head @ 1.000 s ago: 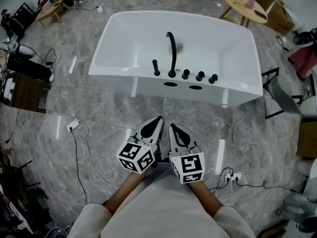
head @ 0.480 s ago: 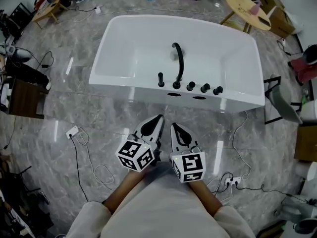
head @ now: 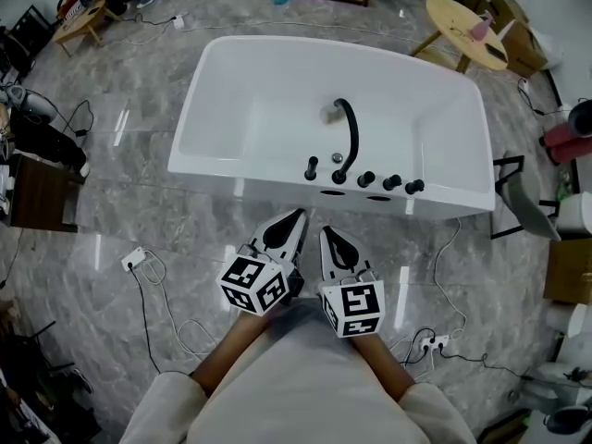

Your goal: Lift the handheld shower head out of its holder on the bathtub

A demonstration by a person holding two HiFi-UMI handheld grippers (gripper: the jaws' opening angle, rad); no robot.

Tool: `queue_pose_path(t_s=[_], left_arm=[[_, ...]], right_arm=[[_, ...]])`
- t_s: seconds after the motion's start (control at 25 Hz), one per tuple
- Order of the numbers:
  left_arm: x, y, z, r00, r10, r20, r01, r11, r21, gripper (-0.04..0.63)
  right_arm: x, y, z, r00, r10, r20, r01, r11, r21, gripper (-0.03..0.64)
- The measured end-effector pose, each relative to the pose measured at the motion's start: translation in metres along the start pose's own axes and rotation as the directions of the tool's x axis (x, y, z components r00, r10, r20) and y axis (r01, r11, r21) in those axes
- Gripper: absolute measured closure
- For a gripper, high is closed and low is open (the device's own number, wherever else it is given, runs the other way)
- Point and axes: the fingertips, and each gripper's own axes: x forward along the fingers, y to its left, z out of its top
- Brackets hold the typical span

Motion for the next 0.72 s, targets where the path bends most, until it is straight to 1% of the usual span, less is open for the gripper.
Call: queue_pose_path(t_s=[0.2, 0.4, 0.56, 0.72], left_arm=[[0.002, 0.025, 0.014, 0.999, -0.035, -0.013, 0.035, 0.999, 0.005, 0.589], [0.000, 0.046, 0.024, 0.998, -0.062, -0.011, 0.062, 0.998, 0.006, 0.589], [-0.003, 0.058, 0.023, 0.997, -0.076, -0.012, 0.076, 0.997, 0.006, 0.589], [-0.003, 0.060, 0.020, 0.996, -0.092, -0.007, 0.092, 0.996, -0.003, 0.589]], right_arm=[[0.030, 0.013, 0.012, 1.000, -0.016, -0.001, 0.016, 1.000, -0.005, 0.603], [0.051, 0.023, 0.017, 0.999, -0.052, -0.010, 0.051, 0.999, -0.009, 0.603], [0.057, 0.030, 0.018, 0.997, -0.078, -0.017, 0.078, 0.997, -0.021, 0.601], [0.055, 0.029, 0.016, 0.995, -0.101, -0.024, 0.101, 0.995, -0.018, 0.601]])
